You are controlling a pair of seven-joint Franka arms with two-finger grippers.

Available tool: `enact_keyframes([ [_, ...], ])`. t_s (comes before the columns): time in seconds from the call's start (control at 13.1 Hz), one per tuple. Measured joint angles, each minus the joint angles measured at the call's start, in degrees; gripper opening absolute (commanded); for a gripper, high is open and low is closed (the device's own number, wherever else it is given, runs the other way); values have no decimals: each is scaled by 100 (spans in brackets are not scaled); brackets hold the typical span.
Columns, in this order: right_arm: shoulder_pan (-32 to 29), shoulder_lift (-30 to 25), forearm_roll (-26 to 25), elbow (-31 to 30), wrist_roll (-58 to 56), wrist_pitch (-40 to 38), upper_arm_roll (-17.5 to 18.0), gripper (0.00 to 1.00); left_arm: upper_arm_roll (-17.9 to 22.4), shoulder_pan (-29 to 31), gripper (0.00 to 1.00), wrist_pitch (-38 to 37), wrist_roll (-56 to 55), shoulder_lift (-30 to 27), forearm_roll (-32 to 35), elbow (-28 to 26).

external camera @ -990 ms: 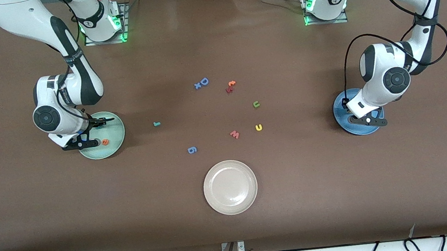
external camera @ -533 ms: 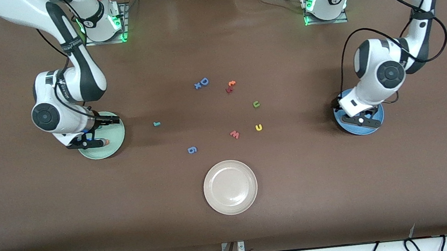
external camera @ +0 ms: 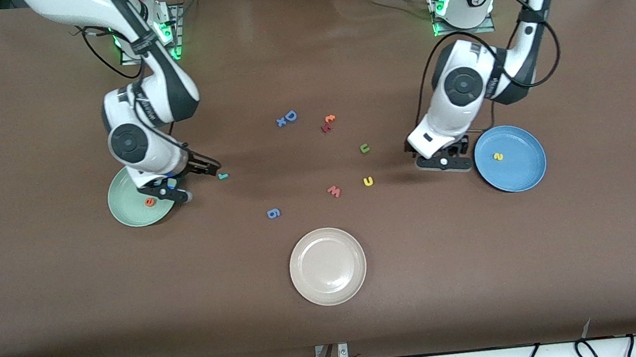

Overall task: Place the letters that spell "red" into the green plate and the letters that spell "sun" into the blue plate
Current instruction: 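Reach the right gripper to the teal hook while the left reaches yellow n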

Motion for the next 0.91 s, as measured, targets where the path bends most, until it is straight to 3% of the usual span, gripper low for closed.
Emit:
enact_keyframes([
  [0.3,395,457,0,-8,758,715,15,81,-4,-335,100,2,-1259,422,-126,634],
  [0.53,407,574,0,-10,775,921,7,76,-7,-592,100,13,-1477,967,-674,1244],
  [0.76,406,707,0,-15,775,1142,4,61,-7,-712,100,25,-1647,1427,-764,1695],
  [0.91,406,750,0,-16,775,1180,2,61,12,-709,100,173,-1762,1614,-821,1804],
])
